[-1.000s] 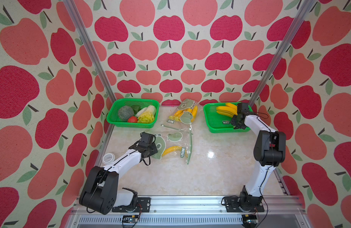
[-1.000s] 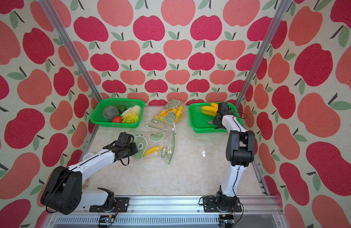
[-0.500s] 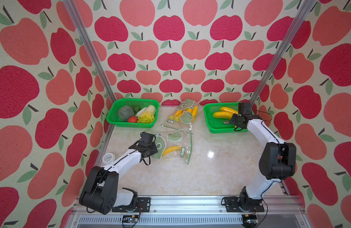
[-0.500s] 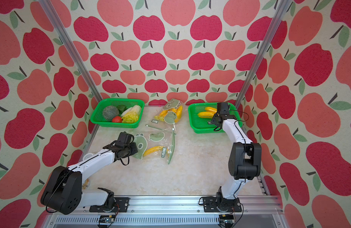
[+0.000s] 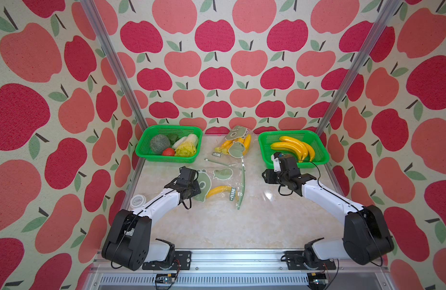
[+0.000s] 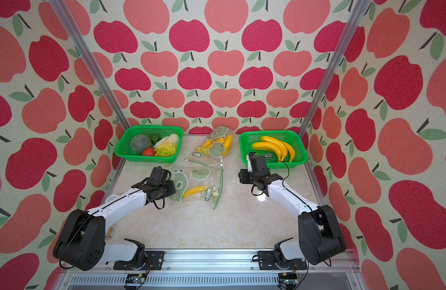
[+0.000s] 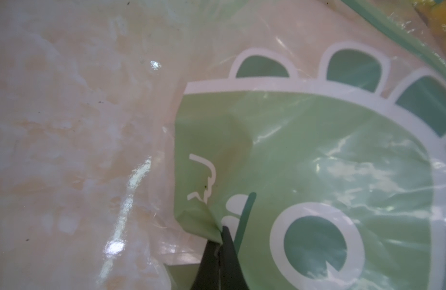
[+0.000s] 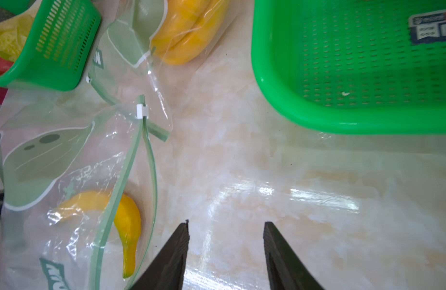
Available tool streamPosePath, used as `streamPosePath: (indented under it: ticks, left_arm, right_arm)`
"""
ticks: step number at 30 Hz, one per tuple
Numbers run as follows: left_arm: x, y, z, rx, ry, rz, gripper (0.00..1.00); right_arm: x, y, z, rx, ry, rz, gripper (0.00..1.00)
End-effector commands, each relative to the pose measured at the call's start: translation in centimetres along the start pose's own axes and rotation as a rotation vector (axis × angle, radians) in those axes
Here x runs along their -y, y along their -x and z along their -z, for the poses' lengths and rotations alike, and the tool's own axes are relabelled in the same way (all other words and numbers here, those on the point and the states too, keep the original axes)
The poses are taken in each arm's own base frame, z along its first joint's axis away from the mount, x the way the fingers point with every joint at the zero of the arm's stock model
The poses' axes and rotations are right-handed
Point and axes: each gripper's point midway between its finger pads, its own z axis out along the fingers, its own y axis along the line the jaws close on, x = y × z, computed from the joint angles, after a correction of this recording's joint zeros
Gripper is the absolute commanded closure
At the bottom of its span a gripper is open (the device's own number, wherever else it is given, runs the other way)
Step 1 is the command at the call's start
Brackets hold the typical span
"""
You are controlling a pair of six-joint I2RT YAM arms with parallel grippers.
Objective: Open the zip-top bag and take out the banana
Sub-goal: Pick up the banana from the zipper food storage bag.
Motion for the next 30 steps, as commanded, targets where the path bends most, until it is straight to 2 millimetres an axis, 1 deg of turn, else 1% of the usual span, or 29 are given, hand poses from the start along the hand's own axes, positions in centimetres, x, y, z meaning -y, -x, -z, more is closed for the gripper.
streamPosePath:
  ticks: [1,3,5,8,10,15,21,26,30]
  left_arm:
    - [0.5,0.5,-0.1,-0.003,0.001,-0.031,1.0]
    - [0.5,0.5,-0.1,-0.006,0.0,-0.032,1.0]
    - [0.6,0.5,-0.2,-0.008,-0.001,-0.034,1.0]
    - [0.6,0.6,-0.2,-0.011,0.003,-0.039,1.0]
    - [0.6,0.6,-0.3,-0.014,0.005,-0.044,1.0]
    - [0.8,0.6,-0.5,-0.024,0.005,-0.054,1.0]
    - [0.8,0.5,-0.7,-0.033,0.006,-0.059,1.0]
    - [0.8,0.5,-0.7,-0.033,0.008,-0.061,1.0]
    - [0.8,0.5,-0.6,-0.031,0.005,-0.06,1.0]
  right_arm:
    - [-3.2,-1.4,-0.9,0.006,0.116,0.07,0.49]
    - [-4.7,-3.2,-1.8,-0.031,0.149,0.118,0.49]
    - [-6.0,-4.5,-2.6,-0.056,0.17,0.169,0.49]
    - [-7.9,-5.7,-3.3,-0.074,0.214,0.236,0.49]
    - [-8.7,-6.2,-3.6,-0.084,0.234,0.266,0.49]
    - [-10.5,-6.8,-4.1,-0.095,0.269,0.334,0.49]
    - [-12.5,-7.4,-4.1,-0.098,0.309,0.395,0.48]
    - [-12.9,-7.8,-5.0,-0.139,0.289,0.414,0.47]
    - [-12.9,-8.0,-6.1,-0.179,0.255,0.418,0.47]
